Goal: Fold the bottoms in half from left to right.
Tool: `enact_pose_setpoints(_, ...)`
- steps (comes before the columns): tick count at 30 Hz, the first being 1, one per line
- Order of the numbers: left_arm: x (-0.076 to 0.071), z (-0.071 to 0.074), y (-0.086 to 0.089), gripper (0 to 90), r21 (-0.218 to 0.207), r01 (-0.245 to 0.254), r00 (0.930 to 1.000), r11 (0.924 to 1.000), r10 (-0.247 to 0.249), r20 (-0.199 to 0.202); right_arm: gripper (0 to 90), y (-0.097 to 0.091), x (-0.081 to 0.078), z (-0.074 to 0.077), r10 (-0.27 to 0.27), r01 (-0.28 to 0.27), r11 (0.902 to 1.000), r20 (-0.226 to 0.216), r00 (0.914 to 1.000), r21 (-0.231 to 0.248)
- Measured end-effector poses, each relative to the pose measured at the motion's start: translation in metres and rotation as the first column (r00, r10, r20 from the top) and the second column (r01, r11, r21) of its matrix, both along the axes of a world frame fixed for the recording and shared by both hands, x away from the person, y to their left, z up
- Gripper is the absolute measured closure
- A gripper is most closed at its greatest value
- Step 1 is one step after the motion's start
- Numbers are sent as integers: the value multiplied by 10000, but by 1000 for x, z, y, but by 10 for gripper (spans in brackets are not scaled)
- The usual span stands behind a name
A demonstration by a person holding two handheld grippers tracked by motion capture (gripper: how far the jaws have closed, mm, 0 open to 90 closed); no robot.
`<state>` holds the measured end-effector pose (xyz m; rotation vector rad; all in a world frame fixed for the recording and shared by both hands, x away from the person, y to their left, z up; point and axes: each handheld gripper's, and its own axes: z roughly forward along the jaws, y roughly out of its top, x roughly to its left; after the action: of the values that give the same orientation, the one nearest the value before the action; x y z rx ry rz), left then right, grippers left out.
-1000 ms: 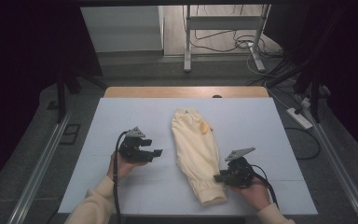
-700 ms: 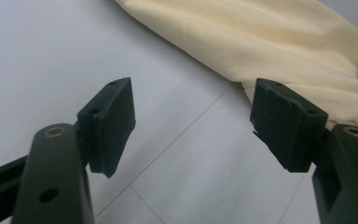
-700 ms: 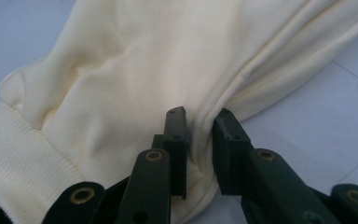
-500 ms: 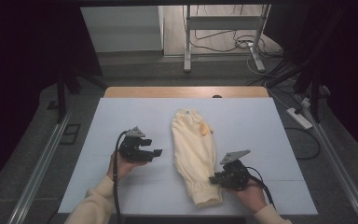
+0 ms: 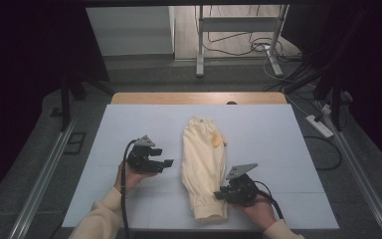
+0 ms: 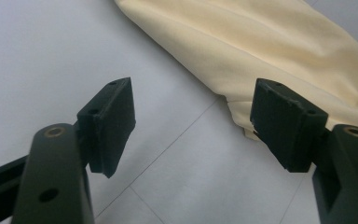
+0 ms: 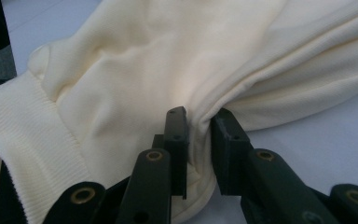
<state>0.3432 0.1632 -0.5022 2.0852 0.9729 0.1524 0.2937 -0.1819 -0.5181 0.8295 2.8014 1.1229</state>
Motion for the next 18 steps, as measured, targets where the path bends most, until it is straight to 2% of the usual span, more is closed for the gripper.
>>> enact_pose_setpoints(4,0,-1,0,301,-23,-2,10000,10000,1,-18,767,3,1,-1,-4,6,9999,-140,9999,142)
enact_pose_setpoints(9,1,-1,0,300,-89,10,10000,10000,-10,-23,764,6,1,0,62,-62,10000,14,10000,-30)
enact_pose_setpoints(10,1,-1,0,300,-100,29,10000,9999,-29,-19,742,5,1,1,56,-56,10000,23,10000,-54)
enact_pose_setpoints(13,2,-1,0,300,-117,67,10000,9999,-67,-9,591,0,3,3,-114,114,9999,-50,9999,-46)
enact_pose_setpoints(16,3,-2,-1,299,-128,106,9999,9999,-106,-2,464,-7,6,6,-469,468,9989,184,9987,61)
enact_pose_setpoints(18,3,-2,-1,298,-199,142,9999,9997,-142,2,420,-12,9,9,-762,755,9969,355,9965,210)
